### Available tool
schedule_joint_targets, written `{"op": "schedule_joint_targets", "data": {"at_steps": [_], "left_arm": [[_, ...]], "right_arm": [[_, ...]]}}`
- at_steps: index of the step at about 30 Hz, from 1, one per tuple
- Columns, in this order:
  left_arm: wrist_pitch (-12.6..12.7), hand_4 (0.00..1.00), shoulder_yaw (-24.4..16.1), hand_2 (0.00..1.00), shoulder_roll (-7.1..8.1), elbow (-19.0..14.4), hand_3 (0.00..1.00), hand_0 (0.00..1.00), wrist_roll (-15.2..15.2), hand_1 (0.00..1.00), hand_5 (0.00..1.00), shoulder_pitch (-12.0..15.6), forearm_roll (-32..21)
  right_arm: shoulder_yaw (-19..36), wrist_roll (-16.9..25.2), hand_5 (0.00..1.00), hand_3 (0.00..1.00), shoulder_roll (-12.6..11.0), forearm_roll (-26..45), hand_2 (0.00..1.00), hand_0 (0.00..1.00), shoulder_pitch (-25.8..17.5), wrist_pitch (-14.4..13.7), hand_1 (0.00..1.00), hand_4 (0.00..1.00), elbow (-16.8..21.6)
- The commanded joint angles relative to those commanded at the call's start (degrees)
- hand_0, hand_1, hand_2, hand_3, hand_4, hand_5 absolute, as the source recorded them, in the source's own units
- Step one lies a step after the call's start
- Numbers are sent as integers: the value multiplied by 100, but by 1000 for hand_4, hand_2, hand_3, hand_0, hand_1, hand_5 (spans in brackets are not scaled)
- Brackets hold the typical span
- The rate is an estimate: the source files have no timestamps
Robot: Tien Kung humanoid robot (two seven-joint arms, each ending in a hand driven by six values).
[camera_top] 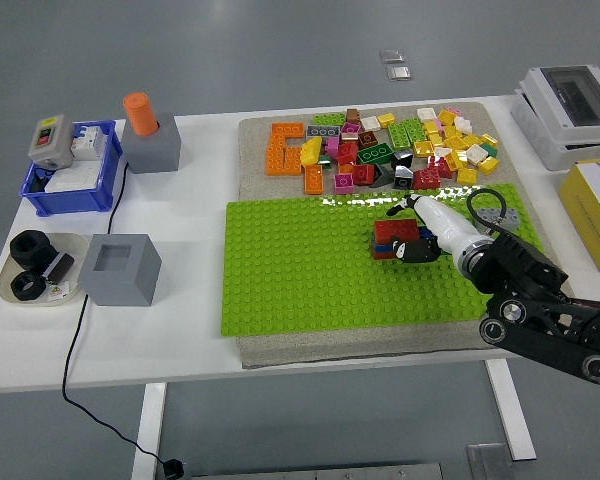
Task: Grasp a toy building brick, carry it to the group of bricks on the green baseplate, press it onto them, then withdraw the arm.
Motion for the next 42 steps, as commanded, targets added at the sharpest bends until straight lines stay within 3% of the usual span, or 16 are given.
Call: {"op": "schedule_joint_targets", "data": {"at_steps": [8,13,14,19,20,42], "left_arm": [[-18,820,-19,795,0,0,661,822,5,861,550,5,8],[-16,820,-19,795,-3,3,661,822,-1,861,550,-6,13],[-16,824,-15,795,-4,4,661,822,-3,863,547,-10,12],[-12,824,-24,795,-8,4,661,822,0,863,547,-14,25],[-12,825,-26,795,-7,4,660,823,0,862,545,-15,30],[-17,835,-55,797,-13,3,659,824,3,865,533,-24,75]], "right_arm": [[437,-2,90,755,-478,-382,997,998,-212,-135,988,558,753],[350,-70,90,755,-643,-601,997,998,-200,-157,988,558,940],[321,-78,180,673,-654,-623,992,998,-199,-154,987,560,949],[155,-53,180,673,-642,-666,992,998,-164,-167,987,560,957],[118,-42,304,663,-632,-666,989,998,-152,-174,988,565,952],[-273,129,332,663,-284,-284,989,998,-27,-218,987,575,328]]}}
